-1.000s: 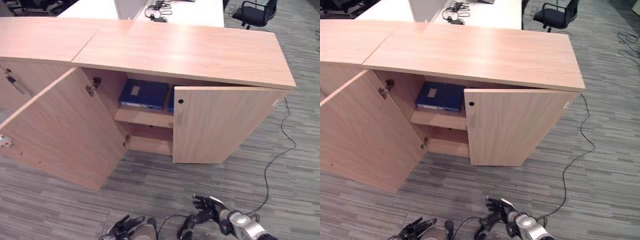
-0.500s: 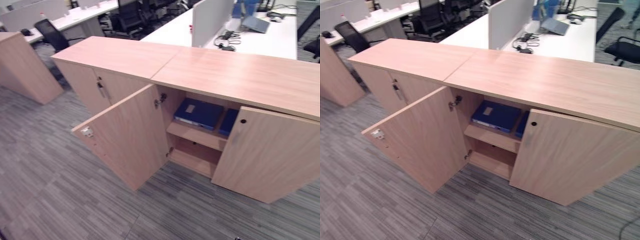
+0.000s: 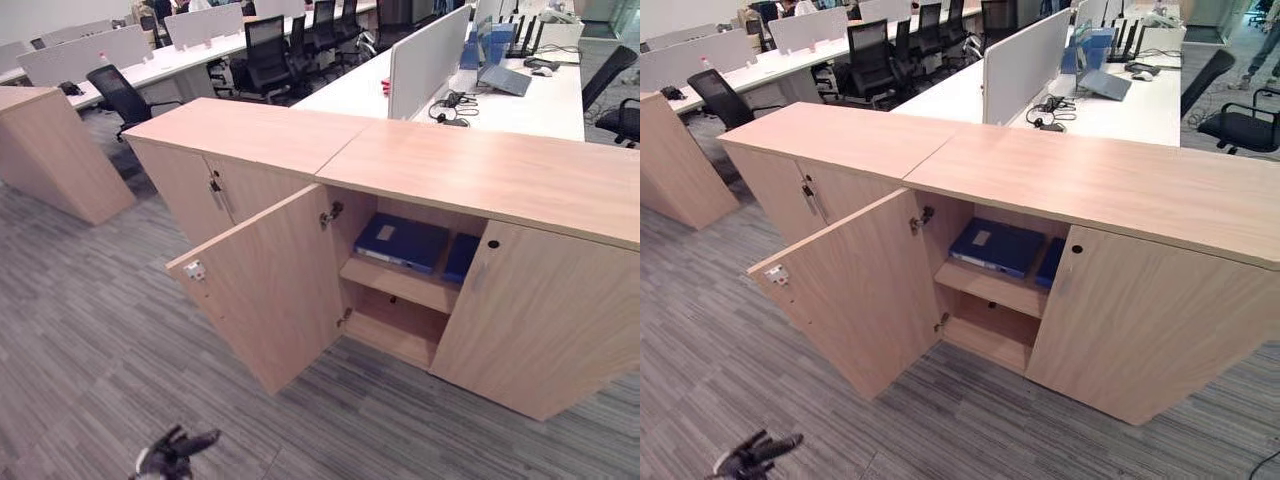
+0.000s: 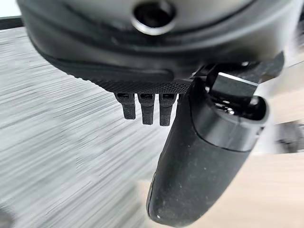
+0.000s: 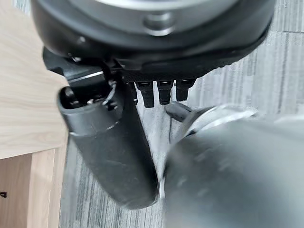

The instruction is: Put the empty folder in the office cabinet

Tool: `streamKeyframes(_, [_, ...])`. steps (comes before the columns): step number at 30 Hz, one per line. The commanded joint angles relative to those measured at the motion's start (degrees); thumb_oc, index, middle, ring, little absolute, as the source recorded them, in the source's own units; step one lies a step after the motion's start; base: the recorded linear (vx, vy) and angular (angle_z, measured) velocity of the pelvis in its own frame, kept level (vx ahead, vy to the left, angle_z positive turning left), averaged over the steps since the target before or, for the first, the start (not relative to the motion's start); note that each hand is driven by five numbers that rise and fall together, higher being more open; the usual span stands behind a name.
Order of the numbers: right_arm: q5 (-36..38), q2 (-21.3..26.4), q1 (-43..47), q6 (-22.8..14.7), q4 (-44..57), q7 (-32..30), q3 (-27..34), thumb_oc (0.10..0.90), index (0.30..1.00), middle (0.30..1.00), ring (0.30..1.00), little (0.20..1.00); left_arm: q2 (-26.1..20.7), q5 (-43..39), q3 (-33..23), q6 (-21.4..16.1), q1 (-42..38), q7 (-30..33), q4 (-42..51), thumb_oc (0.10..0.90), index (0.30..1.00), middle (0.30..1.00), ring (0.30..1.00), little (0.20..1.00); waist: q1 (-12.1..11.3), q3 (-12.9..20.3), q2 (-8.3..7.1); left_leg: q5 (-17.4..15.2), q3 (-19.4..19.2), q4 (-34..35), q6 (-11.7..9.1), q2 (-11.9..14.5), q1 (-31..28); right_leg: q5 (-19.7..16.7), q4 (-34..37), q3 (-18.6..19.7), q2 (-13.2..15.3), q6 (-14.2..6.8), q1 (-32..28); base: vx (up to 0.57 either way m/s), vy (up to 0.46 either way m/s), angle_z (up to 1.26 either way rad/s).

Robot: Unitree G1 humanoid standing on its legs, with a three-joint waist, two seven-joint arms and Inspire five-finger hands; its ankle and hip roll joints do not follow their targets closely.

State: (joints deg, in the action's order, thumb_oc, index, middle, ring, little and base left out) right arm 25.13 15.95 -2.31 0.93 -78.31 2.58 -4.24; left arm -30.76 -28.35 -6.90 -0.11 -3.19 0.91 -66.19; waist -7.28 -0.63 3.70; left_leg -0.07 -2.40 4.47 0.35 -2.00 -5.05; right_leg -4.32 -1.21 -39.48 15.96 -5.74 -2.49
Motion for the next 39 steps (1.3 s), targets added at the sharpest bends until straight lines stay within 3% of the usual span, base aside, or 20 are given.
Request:
streamKeyframes(1, [-1.30,-0.65,1.72,-0.09,-1.07,0.83,-2.16,0.800,0.900,0.900,0.900,0.900,-8.54,2.34,-2.96,-3.53,-9.49,1.02,-2.18,0.800,0.900,0.900,0.900,0.900,0.31,0.80,-0.43,-3.99,-0.47,0.53,-1.31,0.72,0.71,-0.33,2.25,4.25,0.87,-4.96,-1.52,0.01,-0.009,-0.40])
streamKeyframes(11, [0.07,0.87,0.40,0.27,-0.90,2.57,-2.03,0.800,0.900,0.900,0.900,0.900,-23.79,3.36,0.00,-1.94,-24.31,-1.14,-11.79,0.800,0.900,0.900,0.900,0.900,4.19,1.37,-1.34,-4.96,-5.61,0.53,-1.01,1.45,-1.12,-1.88,3.11,8.57,-0.19,-6.09,0.26,0.00,-0.008,-0.34])
streamKeyframes(18, [1.50,1.05,-1.13,0.06,0.91,3.46,-2.34,0.800,0.900,0.900,0.900,0.900,-28.58,4.29,3.38,-2.11,-30.63,-1.50,-13.59,0.800,0.900,0.900,0.900,0.900,5.49,0.89,-2.21,-5.30,-7.68,0.53,-0.78,1.55,-1.79,-2.59,3.08,10.94,-0.74,-6.58,1.38,-0.01,0.006,-0.24])
streamKeyframes(19, [1.91,1.04,-1.80,-0.34,1.23,3.76,-2.52,0.800,0.900,0.900,0.900,0.900,-27.57,4.03,6.94,-3.03,-34.34,-1.42,-11.12,0.800,0.900,0.900,0.900,0.900,6.05,0.72,-2.68,-5.48,-8.22,0.53,-0.66,1.46,-1.90,-2.89,3.12,11.37,-0.66,-6.93,1.55,-0.04,0.008,-0.11])
streamKeyframes(25, [2.32,0.64,-0.53,-0.27,0.87,3.15,-2.46,0.800,0.900,0.900,0.900,0.900,-19.04,-0.65,14.19,-5.27,-41.28,0.02,1.03,0.800,0.900,0.900,0.900,0.900,6.10,0.77,-3.35,-5.55,-7.67,0.53,-0.46,1.17,-1.80,-3.08,2.94,10.64,-0.11,-7.24,1.52,-0.02,-0.002,0.07])
streamKeyframes(29, [2.94,-0.62,0.06,-0.07,0.91,2.93,-1.81,0.800,0.900,0.900,0.900,0.900,-9.19,-4.70,17.14,-6.19,-35.55,-1.39,21.02,0.800,0.900,0.900,0.900,0.900,5.40,0.38,-3.82,-5.62,-6.95,0.53,-0.09,0.70,-1.82,-3.53,2.96,9.59,0.49,-7.39,1.14,-0.02,-0.007,0.16])
streamKeyframes(30, [2.93,-0.57,-0.03,-0.07,0.91,2.93,-1.80,0.800,0.900,0.900,0.900,0.900,-9.10,-4.64,17.04,-6.04,-35.26,-1.24,21.39,0.800,0.900,0.900,0.900,0.900,5.38,0.45,-3.76,-5.62,-6.94,0.53,-0.08,0.70,-1.84,-3.53,2.97,9.57,0.49,-7.39,1.11,-0.02,-0.015,0.25])
streamKeyframes(31, [2.94,-0.98,-0.01,-0.03,0.70,2.88,-1.21,0.800,0.900,0.900,0.900,0.900,-4.78,-5.41,18.55,-6.28,-30.48,-2.74,31.23,0.800,0.900,0.900,0.900,0.900,5.06,0.31,-4.09,-5.64,-6.60,0.53,0.02,0.62,-1.80,-3.69,3.21,9.08,0.61,-7.40,0.81,-0.01,-0.019,0.21])
streamKeyframes(34, [2.29,-2.07,0.41,0.21,-0.16,2.71,-0.66,0.800,0.900,0.900,0.900,0.900,1.84,-4.86,22.32,-5.71,-21.25,-6.55,46.43,0.800,0.900,0.900,0.900,0.900,4.40,0.11,-4.75,-5.69,-6.05,0.53,0.26,0.41,-1.83,-3.90,3.45,8.45,0.79,-7.32,0.35,0.00,-0.020,0.21])
streamKeyframes(36, [1.69,-2.90,1.25,0.35,-0.82,2.72,-0.78,0.800,0.900,0.900,0.900,0.900,4.44,-3.22,28.90,-4.06,-15.16,-12.73,57.75,0.800,0.900,0.900,0.900,0.900,3.84,-0.31,-4.99,-5.88,-5.73,0.53,0.44,0.24,-1.94,-4.09,3.61,8.31,0.83,-7.31,0.11,0.01,-0.007,0.36])
streamKeyframes(38, [1.54,-3.10,1.49,0.40,-0.99,2.83,-0.87,0.800,0.900,0.900,0.900,0.900,4.27,-2.51,31.39,-3.53,-14.35,-14.85,60.86,0.800,0.900,0.900,0.900,0.900,3.74,-0.54,-5.34,-4.92,-6.30,0.53,0.77,-0.20,-1.52,-4.81,3.62,7.58,1.37,-6.66,0.42,-0.03,0.003,0.06])
streamKeyframes(39, [1.26,-3.51,1.56,0.26,-1.05,3.01,-1.31,0.800,0.900,0.900,0.900,0.900,4.18,-3.02,33.18,-3.51,-13.41,-16.40,63.75,0.800,0.900,0.900,0.900,0.900,3.65,-0.48,-5.18,-5.94,-5.69,0.53,0.55,0.20,-2.02,-4.14,3.72,8.47,0.78,-7.35,-0.06,-0.07,0.000,-0.08])
